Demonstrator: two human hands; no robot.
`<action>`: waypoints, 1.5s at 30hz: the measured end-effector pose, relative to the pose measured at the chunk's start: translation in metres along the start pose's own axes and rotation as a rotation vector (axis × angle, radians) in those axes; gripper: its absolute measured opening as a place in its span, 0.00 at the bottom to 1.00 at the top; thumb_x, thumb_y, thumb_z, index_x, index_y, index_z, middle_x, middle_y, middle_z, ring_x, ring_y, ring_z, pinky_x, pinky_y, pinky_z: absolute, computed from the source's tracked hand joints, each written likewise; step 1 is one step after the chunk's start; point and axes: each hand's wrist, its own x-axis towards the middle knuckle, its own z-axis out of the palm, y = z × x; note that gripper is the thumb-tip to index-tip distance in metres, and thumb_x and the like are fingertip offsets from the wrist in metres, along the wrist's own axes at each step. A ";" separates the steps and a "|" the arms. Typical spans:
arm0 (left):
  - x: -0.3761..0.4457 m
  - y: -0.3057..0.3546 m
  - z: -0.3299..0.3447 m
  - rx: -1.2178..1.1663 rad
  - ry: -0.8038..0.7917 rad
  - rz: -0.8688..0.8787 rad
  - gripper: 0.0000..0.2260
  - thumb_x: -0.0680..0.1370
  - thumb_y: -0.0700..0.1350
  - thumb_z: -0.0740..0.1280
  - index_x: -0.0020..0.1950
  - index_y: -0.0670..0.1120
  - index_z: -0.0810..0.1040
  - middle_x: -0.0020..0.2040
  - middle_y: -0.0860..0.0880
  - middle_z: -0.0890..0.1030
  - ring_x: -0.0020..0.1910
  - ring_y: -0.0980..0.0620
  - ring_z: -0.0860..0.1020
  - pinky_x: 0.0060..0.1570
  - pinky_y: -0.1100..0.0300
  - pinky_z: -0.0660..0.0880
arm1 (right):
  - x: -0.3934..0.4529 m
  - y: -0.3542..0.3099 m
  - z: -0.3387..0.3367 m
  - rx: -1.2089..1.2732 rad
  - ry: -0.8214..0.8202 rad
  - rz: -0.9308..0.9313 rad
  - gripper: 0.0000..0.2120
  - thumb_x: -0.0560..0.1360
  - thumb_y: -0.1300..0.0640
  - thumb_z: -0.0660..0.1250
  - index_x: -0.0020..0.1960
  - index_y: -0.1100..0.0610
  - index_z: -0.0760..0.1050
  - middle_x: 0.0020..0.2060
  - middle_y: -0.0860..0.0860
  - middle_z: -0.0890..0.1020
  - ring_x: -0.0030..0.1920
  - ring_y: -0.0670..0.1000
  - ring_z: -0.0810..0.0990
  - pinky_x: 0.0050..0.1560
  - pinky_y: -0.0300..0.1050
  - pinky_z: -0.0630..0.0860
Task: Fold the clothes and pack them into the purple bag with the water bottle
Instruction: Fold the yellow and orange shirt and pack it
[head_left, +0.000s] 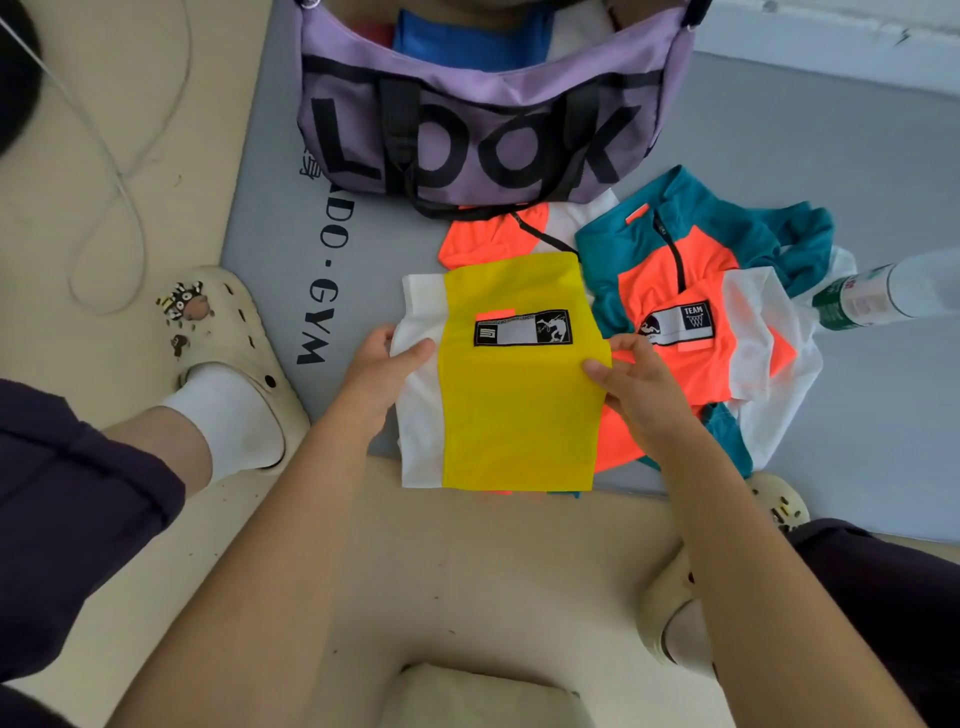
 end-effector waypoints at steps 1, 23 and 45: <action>0.000 0.006 0.002 0.059 0.066 0.068 0.20 0.75 0.49 0.73 0.66 0.54 0.72 0.62 0.56 0.77 0.61 0.53 0.76 0.54 0.58 0.73 | 0.001 -0.004 0.002 -0.013 0.028 -0.034 0.13 0.75 0.62 0.70 0.54 0.51 0.70 0.41 0.56 0.84 0.41 0.54 0.81 0.44 0.52 0.76; -0.010 0.069 -0.014 0.712 -0.154 0.429 0.06 0.74 0.47 0.74 0.45 0.45 0.82 0.61 0.56 0.73 0.61 0.56 0.69 0.57 0.59 0.65 | 0.005 -0.082 -0.003 -1.050 -0.112 -0.313 0.12 0.75 0.57 0.71 0.55 0.62 0.78 0.48 0.56 0.76 0.50 0.54 0.74 0.51 0.42 0.68; 0.034 0.023 0.017 0.238 -0.077 -0.129 0.10 0.73 0.51 0.75 0.50 0.48 0.81 0.46 0.50 0.85 0.44 0.52 0.82 0.36 0.59 0.74 | 0.052 -0.027 0.018 -0.419 0.150 0.187 0.16 0.73 0.46 0.72 0.47 0.60 0.79 0.47 0.58 0.83 0.50 0.58 0.82 0.50 0.54 0.78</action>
